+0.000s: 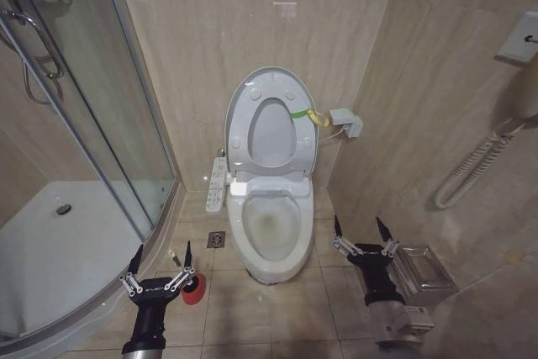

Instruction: Open the toilet lid, clean the toilet bowl with a toilet brush, close the toilet lid, and flush.

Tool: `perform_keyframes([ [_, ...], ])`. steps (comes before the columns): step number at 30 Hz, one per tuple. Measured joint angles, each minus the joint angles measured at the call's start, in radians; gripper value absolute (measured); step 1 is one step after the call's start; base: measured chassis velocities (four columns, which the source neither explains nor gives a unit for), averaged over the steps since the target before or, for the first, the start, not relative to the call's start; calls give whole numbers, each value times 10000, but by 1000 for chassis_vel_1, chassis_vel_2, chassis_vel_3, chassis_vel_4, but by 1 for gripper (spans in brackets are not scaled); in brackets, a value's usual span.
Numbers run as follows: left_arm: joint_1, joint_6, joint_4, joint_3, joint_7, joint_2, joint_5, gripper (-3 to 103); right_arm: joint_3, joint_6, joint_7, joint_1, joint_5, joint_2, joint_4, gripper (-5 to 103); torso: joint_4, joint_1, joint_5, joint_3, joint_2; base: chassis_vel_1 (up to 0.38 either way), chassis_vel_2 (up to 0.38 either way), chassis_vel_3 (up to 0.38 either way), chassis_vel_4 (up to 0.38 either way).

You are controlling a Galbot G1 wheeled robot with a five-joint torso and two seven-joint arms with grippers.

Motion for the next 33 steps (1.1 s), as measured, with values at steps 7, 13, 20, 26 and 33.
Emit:
perform_keyframes([
  [7,0,1,0,0,0,0,0,100,0,0,0,0,0,0,0,100,0,0,0,0,0,0,0,0,0],
  [13,0,1,0,0,0,0,0,100,0,0,0,0,0,0,0,100,0,0,0,0,0,0,0,0,0],
  [20,0,1,-1,0,0,0,-1,100,0,0,0,0,0,0,0,100,0,0,0,0,0,0,0,0,0],
  [26,1,1,-1,0,-1,0,-1,100,0,0,0,0,0,0,0,100,0,0,0,0,0,0,0,0,0],
  [33,0,1,-1,0,0,0,-1,100,0,0,0,0,0,0,0,100,0,0,0,0,0,0,0,0,0],
])
